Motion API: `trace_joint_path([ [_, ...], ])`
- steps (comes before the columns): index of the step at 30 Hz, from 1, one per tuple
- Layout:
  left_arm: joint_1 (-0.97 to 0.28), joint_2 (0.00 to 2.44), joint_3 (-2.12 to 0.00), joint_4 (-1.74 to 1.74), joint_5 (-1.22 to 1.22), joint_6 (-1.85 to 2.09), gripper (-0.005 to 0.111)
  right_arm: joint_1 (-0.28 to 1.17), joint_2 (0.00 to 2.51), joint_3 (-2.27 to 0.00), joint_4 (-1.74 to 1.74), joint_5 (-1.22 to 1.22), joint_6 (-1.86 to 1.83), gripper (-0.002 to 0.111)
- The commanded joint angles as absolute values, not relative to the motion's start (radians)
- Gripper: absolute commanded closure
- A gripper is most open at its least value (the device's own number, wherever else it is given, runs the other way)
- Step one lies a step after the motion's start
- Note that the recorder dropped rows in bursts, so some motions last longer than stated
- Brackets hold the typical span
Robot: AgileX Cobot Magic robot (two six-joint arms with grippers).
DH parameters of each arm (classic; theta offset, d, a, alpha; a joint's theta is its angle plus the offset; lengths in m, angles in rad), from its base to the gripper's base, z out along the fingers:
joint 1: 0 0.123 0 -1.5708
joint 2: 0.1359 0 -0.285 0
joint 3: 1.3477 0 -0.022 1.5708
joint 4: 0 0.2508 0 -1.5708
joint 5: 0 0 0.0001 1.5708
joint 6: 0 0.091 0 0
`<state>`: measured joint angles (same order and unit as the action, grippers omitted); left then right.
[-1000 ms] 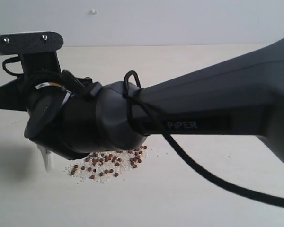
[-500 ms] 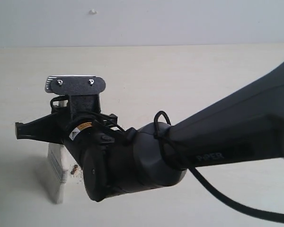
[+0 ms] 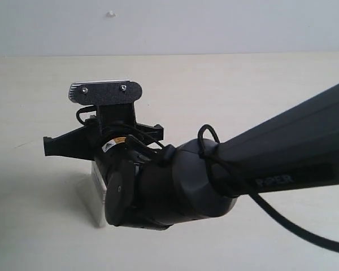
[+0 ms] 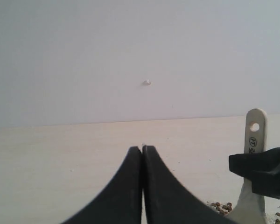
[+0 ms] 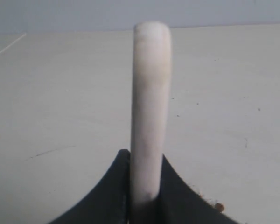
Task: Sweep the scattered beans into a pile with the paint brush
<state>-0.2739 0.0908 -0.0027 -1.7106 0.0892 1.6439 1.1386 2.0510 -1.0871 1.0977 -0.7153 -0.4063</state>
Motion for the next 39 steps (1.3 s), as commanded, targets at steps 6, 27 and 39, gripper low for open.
trace_joint_path([
  [6,-0.279,0.088,0.000,-1.713,0.090,1.644,0.107,1.047,2.047,-1.074,1.122,-0.707,-0.468,0.108],
  [27,-0.279,0.088,0.000,-1.713,0.090,1.644,0.107,1.029,1.902,-1.082,1.035,-0.716,-0.294,0.108],
  [39,-0.279,0.088,0.000,-1.713,0.090,1.644,0.107,1.029,2.176,-1.377,1.246,-0.858,-0.285,0.108],
])
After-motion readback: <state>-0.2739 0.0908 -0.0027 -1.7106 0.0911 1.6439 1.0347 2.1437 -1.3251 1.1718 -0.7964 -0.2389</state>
